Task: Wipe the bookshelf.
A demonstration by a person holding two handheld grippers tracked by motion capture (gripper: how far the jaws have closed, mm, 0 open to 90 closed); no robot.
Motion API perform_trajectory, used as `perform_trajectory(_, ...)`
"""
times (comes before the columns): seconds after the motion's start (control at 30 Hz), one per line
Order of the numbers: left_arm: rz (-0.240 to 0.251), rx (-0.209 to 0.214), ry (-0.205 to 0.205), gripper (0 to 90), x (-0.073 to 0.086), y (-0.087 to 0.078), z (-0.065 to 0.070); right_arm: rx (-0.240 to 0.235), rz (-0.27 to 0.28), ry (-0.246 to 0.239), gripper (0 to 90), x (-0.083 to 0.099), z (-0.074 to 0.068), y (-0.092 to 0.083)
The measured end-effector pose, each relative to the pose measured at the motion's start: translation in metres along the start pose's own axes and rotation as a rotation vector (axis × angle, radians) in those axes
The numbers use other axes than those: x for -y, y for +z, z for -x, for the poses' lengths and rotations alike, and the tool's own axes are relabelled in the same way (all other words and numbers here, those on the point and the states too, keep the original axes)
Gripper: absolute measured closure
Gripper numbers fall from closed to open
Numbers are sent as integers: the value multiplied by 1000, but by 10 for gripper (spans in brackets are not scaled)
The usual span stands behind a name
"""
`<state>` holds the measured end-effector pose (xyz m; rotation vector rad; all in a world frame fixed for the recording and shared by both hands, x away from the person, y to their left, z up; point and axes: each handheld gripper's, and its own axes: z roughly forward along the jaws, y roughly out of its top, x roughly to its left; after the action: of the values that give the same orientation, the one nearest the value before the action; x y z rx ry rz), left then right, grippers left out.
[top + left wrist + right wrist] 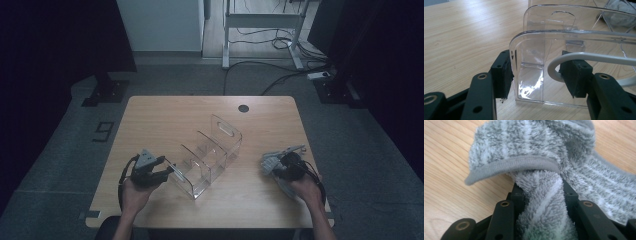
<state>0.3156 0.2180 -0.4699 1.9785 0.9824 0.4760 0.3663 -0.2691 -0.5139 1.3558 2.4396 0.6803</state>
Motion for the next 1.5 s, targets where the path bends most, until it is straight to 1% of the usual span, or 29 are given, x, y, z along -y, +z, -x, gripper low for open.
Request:
perform_trajectory(0.2, 0, 4, 1, 450, 0, 0, -1, -36, 89, -11, 640, -7, -6, -16)
perform_trajectory(0.37, 3, 10, 2, 451, 0, 1, 0, -54, 141, -28, 639, -17, -13, -25)
perform_trajectory(0.47, 6, 13, 3, 451, 0, 2, 0, -64, 156, -47, 638, -24, -16, -29)
perform_trajectory(0.57, 6, 15, 1, 451, 0, 2, 0, -65, 173, -52, 637, -30, -20, -31)
perform_trajectory(0.63, 6, 16, 3, 451, 0, 2, 0, -82, 181, -55, 637, -35, -22, -31)
perform_trajectory(0.77, 5, 15, 4, 451, 0, 2, 0, -88, 186, -74, 634, -45, -28, -30)
perform_trajectory(0.93, 5, 13, 4, 451, 0, 2, 0, -80, 189, -106, 632, -60, -39, -27)
perform_trajectory(1.13, 2, 14, 5, 451, 0, 1, 0, -74, 175, -138, 631, -74, -48, -21)
perform_trajectory(1.23, 0, 16, 7, 452, -1, 1, 1, -77, 175, -156, 631, -77, -54, -17)
perform_trajectory(1.3, 0, 17, 9, 452, -1, 1, 1, -72, 177, -182, 631, -80, -57, -16)
perform_trajectory(1.5, -2, 18, 11, 451, -1, 1, 1, -70, 187, -227, 636, -82, -66, -12)
